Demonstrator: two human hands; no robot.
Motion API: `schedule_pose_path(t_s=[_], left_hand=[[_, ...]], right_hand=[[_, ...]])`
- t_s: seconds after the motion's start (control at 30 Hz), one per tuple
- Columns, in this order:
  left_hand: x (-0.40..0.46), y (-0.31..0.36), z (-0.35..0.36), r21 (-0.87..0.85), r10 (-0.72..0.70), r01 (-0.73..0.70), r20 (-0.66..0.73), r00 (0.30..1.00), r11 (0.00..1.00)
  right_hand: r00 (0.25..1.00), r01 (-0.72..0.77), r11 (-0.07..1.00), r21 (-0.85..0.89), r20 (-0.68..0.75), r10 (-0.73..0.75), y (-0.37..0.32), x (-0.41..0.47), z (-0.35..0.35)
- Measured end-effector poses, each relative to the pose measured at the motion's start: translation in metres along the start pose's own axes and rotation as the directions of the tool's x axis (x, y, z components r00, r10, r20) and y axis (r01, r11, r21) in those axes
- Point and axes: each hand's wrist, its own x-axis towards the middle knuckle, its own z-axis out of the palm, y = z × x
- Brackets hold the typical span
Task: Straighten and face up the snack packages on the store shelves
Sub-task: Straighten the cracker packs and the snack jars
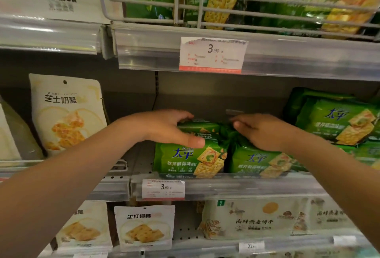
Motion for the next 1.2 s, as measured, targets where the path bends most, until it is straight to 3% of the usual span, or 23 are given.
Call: schedule_pose_path(t_s=[0.1,0.27,0.43,0.67,0.9,1.1,1.2], left_hand=[[0.003,0.009,0.001,0.150,-0.016,0.006,0.060,0.998,0.989],[0.000,0.004,-0.003,0.094,-0.020,0.015,0.052,0.998,0.995],[0.002,0.006,0.008,0.028,-0.019,0.019,-0.006,1.000,0.999],[0.000,0.014,0.007,0.014,-0.034,0.033,0.065,0.997,0.999],[0.004,0.028,0.010,0.196,-0.050,0.040,0.044,0.998,0.980],[-0.002,0.038,0.008,0.175,-0.064,0.050,0.076,0.995,0.983],[-0.012,0.044,0.010,0.261,-0.055,0.049,0.018,0.998,0.964]], right_hand=[[0.996,0.003,0.998,0.064,-0.085,0.002,0.004,-0.002,0.008],[0.987,0.007,0.996,0.093,-0.163,0.008,0.007,-0.002,0.012],[0.986,0.008,0.997,0.070,-0.165,0.004,0.004,0.001,0.014],[0.987,0.024,0.999,0.046,-0.162,-0.016,0.006,0.004,0.014],[0.983,0.035,0.999,0.013,-0.179,-0.032,0.006,0.004,0.015],[0.985,0.051,0.999,-0.011,-0.164,-0.052,0.004,0.000,0.013],[0.968,0.094,0.996,0.001,-0.233,-0.092,0.003,-0.006,0.013]])
